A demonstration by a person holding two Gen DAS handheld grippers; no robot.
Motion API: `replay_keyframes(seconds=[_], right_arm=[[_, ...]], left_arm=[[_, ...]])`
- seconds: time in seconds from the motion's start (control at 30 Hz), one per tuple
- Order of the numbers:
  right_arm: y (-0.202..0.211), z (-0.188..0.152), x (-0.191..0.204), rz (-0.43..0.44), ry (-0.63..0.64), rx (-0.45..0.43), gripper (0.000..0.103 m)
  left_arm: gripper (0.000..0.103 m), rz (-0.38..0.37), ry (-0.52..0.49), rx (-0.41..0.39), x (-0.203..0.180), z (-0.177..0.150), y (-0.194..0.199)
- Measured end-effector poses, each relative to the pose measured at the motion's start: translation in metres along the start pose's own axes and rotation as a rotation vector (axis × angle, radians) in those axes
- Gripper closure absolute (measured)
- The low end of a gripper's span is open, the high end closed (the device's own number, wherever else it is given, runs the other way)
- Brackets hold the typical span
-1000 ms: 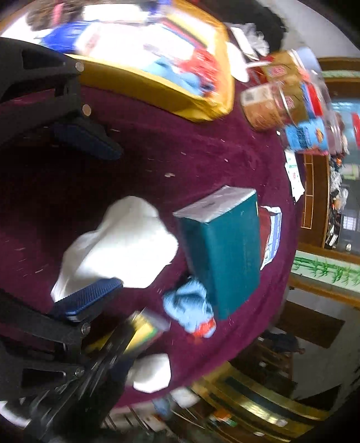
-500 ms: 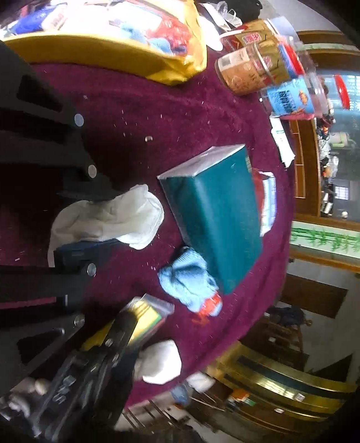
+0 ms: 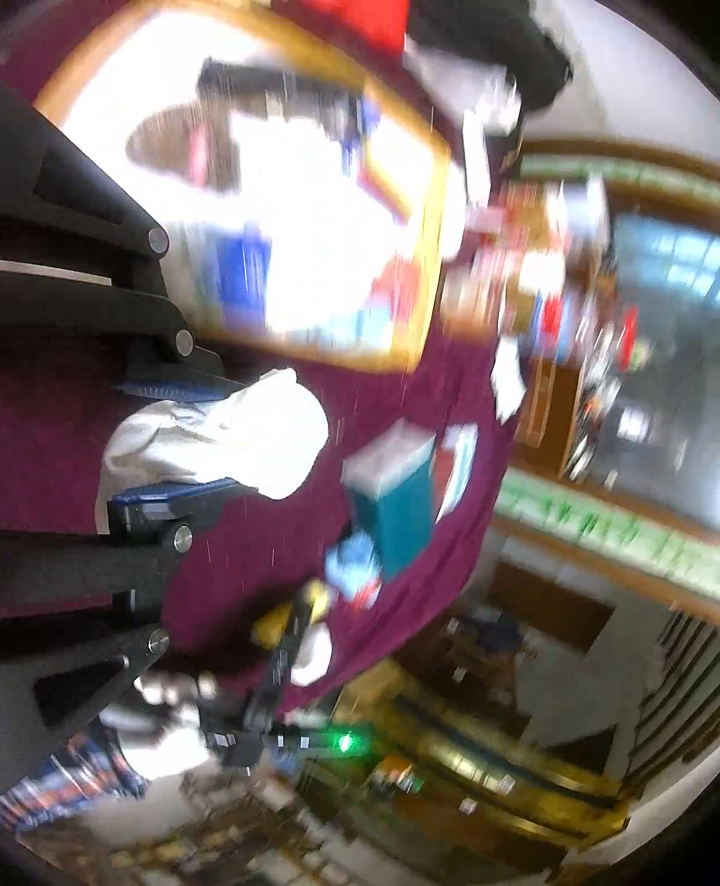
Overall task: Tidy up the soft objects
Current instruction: 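Carry the sponge bag and white cloth over the tray and open both grippers, then withdraw both open grippers from the tray toward the remaining items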
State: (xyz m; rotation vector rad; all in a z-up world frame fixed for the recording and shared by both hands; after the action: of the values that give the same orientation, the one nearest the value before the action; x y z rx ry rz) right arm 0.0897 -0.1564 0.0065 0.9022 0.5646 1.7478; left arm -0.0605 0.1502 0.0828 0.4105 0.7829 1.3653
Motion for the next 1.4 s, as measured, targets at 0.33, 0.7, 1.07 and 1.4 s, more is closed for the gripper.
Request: replay_keyframes(seconds=[0.33,0.7,1.07,1.4], right_arm=[[0.029,-0.008,0.022,0.004,-0.006,-0.056,0.064],[0.063,-0.031,0.175,0.173,0.238,0.008,0.064],[0.027,-0.099,0.328,0.319,0.538,0.196,0.063],[-0.037,-0.125,0.353,0.201,0.619,0.363,0.065]], left_arm=[[0.078,0.216,0.187,0.005,0.138,-0.027,0.038],[0.053,0.348,0.192,0.107,0.185,-0.04,-0.001],[0.029,0.286,0.319,-0.103,0.189,-0.042,0.076],[0.028,0.264,0.335,-0.115,0.19,-0.05,0.086]])
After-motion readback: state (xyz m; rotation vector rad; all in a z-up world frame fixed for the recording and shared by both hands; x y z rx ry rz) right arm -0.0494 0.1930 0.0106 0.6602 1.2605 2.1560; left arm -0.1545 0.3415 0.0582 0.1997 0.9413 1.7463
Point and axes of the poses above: each gripper's, at about its wrist camera, not at the fingertips, and y roughly against the way its jaws point, x to its left, z to its top, the point moved 2 cm from there along -y, roughly the way its jaws point
